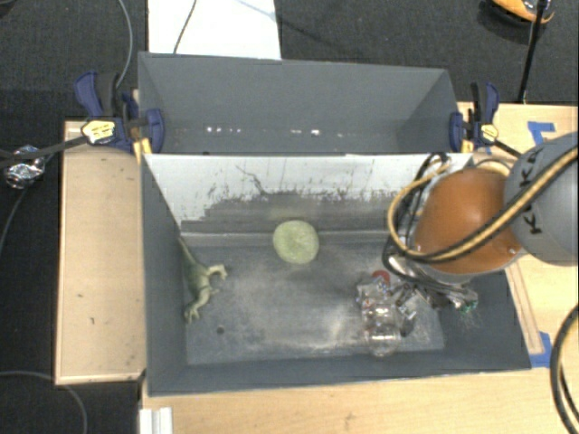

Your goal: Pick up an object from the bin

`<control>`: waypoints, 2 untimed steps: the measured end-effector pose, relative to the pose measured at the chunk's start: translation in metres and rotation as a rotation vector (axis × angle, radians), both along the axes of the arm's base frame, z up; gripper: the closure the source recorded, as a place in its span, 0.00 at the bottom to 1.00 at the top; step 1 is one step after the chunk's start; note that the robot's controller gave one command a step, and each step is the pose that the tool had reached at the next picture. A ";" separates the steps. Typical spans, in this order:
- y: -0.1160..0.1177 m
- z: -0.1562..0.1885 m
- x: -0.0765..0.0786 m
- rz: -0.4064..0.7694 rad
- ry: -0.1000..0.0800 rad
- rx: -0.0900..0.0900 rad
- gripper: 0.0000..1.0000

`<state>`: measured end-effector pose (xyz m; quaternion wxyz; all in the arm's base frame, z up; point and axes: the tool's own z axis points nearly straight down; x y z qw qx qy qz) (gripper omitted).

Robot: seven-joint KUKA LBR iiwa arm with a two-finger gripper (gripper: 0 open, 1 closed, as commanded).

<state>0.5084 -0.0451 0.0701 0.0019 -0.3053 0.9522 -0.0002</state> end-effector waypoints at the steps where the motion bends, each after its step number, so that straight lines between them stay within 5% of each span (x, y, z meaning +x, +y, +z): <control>1: 0.000 0.000 0.000 0.000 0.000 0.000 1.00; 2: 0.000 0.063 -0.010 0.013 -0.002 0.001 1.00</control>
Offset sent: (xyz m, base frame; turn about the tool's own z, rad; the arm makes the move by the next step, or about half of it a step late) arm -0.0107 -0.0005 0.0623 -0.0193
